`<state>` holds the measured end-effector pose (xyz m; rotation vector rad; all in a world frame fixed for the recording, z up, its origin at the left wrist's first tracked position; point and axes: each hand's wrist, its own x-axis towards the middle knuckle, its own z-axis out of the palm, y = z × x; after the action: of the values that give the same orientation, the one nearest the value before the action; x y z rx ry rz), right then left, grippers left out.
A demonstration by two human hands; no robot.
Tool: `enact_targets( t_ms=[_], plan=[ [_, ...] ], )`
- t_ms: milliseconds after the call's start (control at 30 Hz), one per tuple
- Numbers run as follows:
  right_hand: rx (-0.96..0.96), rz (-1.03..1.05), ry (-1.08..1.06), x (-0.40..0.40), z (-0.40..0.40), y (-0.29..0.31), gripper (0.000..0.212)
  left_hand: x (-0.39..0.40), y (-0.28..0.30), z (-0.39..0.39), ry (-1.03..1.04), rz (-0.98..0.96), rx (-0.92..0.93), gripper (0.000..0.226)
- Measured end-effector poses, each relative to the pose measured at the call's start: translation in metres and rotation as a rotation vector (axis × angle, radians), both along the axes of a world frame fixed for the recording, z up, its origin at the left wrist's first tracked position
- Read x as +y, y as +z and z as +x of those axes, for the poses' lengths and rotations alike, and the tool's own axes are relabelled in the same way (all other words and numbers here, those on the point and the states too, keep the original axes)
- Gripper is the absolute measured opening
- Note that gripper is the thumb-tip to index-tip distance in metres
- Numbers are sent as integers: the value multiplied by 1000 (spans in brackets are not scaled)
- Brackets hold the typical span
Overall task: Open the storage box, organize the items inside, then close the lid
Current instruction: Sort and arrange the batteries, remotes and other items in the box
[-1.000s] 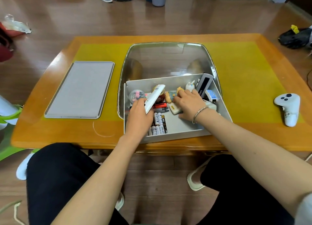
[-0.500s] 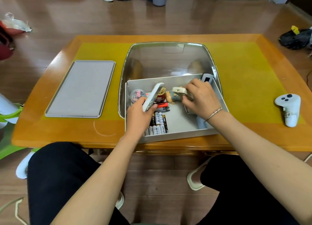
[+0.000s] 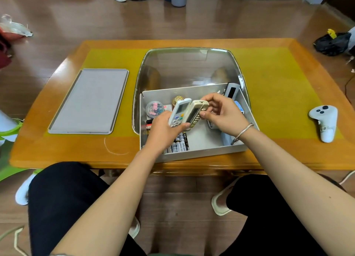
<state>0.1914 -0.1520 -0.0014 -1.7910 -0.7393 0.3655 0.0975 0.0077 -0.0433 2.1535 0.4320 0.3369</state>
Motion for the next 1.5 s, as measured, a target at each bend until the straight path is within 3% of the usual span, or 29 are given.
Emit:
enact_targets(
  t_ms=[100,233,300,433,567,667,767,1000,1233,1500],
  plan=[
    [-110,-139,-73,-8,11,-3,36,2,-2,1,40,10,2,34],
    [-446,-676,-204,-29,33,-8,39,12,-3,2,139,32,42,32],
    [-494,-775,-203,-30,34,-11,36,15,-4,5,140,49,83,31],
    [-410,-621,-116,-16,28,-13,36,8,-3,9,59,-9,123,29],
    [-136,-387,-65,0,21,-8,37,-2,0,11,-71,-89,128,18],
    [-14,-270,-15,6,17,-7,28,-5,3,10,-157,-154,140,10],
    [71,-161,-92,5,16,-9,20,-5,4,8,-163,-214,119,9],
    [-28,-4,-393,-26,30,-16,7,0,3,23,37,-146,273,23],
    [-81,104,-684,-59,41,-32,16,-22,4,47,-71,-74,401,22],
    [-123,156,-742,-59,36,-39,13,-41,2,59,-138,-27,525,45]
  ],
)
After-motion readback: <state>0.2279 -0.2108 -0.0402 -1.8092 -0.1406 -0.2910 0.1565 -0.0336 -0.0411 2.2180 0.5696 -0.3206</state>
